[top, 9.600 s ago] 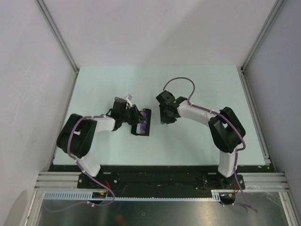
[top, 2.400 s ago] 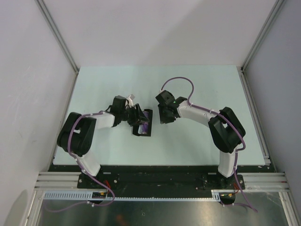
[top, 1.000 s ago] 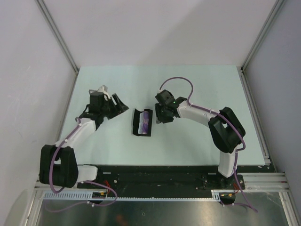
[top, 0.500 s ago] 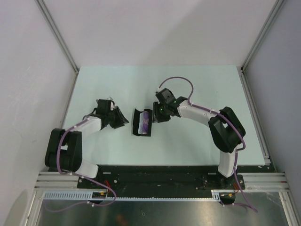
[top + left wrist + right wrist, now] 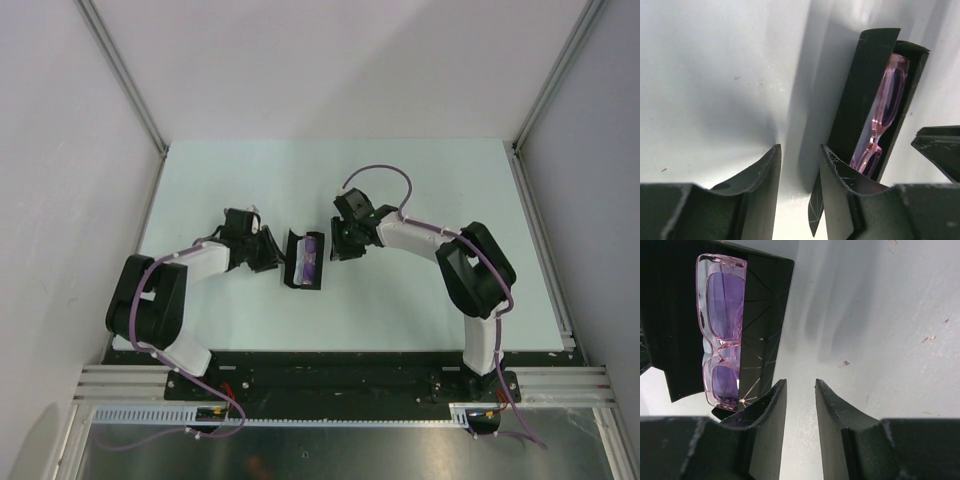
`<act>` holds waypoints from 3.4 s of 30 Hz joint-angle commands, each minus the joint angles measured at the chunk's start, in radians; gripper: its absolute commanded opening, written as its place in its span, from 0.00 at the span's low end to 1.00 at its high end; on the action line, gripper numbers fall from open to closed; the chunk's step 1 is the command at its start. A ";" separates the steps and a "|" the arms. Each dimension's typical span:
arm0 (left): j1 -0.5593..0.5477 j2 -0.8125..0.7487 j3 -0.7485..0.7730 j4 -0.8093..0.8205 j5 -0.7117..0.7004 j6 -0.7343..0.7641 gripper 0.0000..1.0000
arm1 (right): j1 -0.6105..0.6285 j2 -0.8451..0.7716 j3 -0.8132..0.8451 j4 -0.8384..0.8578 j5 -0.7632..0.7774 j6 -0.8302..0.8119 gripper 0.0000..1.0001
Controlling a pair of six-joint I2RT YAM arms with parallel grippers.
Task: Organize the sunglasses
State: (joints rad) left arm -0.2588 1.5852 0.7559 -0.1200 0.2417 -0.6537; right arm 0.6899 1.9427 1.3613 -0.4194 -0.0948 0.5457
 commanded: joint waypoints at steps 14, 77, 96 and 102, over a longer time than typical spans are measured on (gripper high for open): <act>-0.069 -0.013 0.020 0.117 0.186 0.034 0.43 | 0.006 0.032 0.002 0.016 -0.010 -0.038 0.35; -0.234 0.124 0.069 0.128 0.077 0.023 0.50 | 0.037 0.070 0.001 -0.005 0.082 -0.081 0.42; -0.234 -0.059 0.207 0.001 -0.010 0.091 0.75 | 0.007 -0.120 0.001 0.042 0.093 -0.089 0.59; -0.229 -0.154 0.237 -0.078 -0.133 0.153 0.77 | -0.006 -0.178 0.001 0.027 0.095 -0.081 0.62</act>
State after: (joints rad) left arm -0.4885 1.5116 0.9531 -0.1284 0.2092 -0.5678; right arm 0.6926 1.8378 1.3567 -0.4049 -0.0151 0.4660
